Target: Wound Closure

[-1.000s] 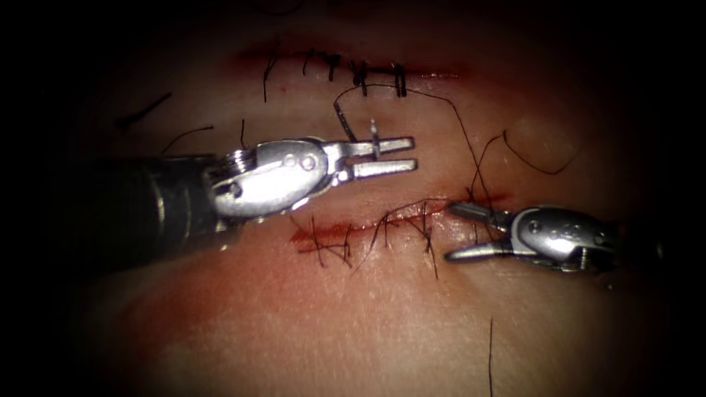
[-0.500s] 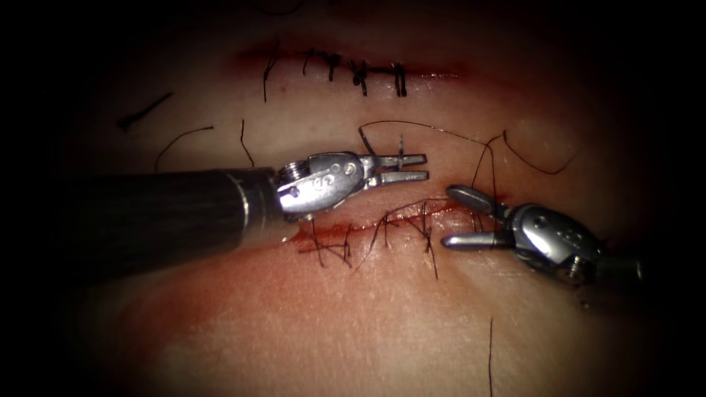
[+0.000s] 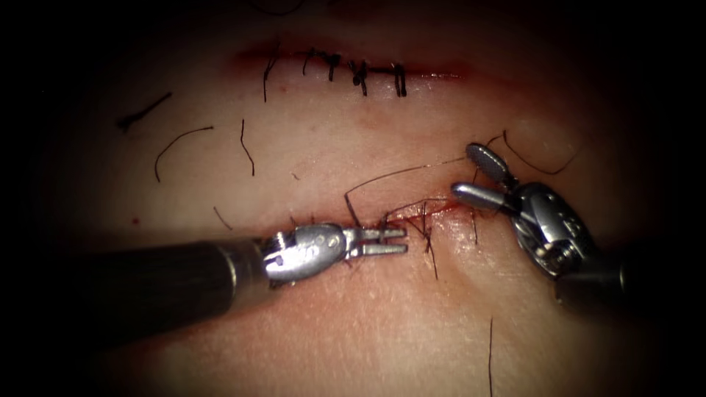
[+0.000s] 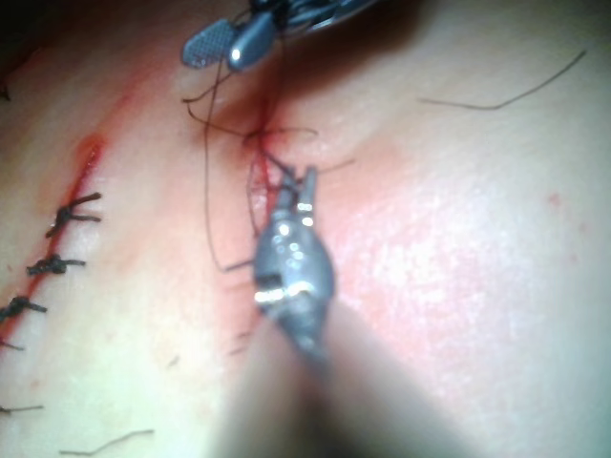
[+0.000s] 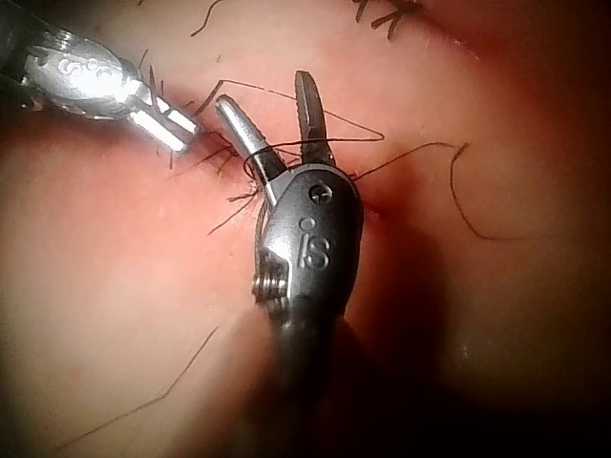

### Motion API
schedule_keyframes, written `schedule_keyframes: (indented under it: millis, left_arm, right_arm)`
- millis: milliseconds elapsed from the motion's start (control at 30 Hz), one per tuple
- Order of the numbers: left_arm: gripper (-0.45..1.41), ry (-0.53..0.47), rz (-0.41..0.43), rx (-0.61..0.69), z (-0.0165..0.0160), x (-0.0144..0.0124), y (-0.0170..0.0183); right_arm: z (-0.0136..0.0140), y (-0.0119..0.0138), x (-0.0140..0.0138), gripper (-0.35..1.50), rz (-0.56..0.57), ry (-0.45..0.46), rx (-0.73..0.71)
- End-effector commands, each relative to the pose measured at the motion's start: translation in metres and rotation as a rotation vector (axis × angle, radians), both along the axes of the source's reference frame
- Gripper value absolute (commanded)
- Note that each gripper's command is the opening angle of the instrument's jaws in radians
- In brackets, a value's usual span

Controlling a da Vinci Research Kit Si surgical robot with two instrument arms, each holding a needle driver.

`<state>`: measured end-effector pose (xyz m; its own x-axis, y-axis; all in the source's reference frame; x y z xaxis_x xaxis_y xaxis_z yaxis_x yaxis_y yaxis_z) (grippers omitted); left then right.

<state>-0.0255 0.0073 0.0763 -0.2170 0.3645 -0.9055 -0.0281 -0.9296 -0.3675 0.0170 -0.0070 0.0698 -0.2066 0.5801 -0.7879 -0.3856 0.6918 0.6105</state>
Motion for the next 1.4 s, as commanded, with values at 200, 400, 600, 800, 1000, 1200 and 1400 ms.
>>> schedule_keyframes:
  millis: [200,400,600,800,1000,1200,1400]
  left_arm:
    - [-0.45,-0.030,0.032,0.004,-0.0020,-0.0036,-0.0030]
    - [-0.45,-0.043,0.043,0.014,-0.0058,-0.0037,-0.0049]
    - [-0.45,-0.047,0.046,0.022,-0.0074,-0.0043,-0.0060]
    - [-0.45,-0.058,0.056,0.023,-0.0086,-0.0052,-0.0067]
    - [-0.45,-0.063,0.061,0.022,-0.0093,-0.0056,-0.0072]
    - [-0.45,-0.064,0.068,0.018,-0.0102,-0.0056,-0.0078]
    - [-0.45,-0.068,0.073,0.012,-0.0111,-0.0059,-0.0084]
  right_arm:
    - [0.0005,0.0003,0.0016,1.09,0.076,-0.042,0.054]
    - [0.0010,0.0003,-0.0002,1.04,0.092,-0.296,0.135]
    - [0.0020,0.0000,-0.0018,0.86,0.119,-0.387,0.219]
    - [0.0035,0.0002,-0.0026,0.82,0.117,-0.516,0.350]
    - [0.0055,0.0004,-0.0029,1.03,0.130,-0.568,0.365]
    - [0.0079,0.0008,-0.0041,1.03,0.153,-0.586,0.388]
    - [0.0093,0.0014,-0.0048,0.99,0.166,-0.610,0.405]
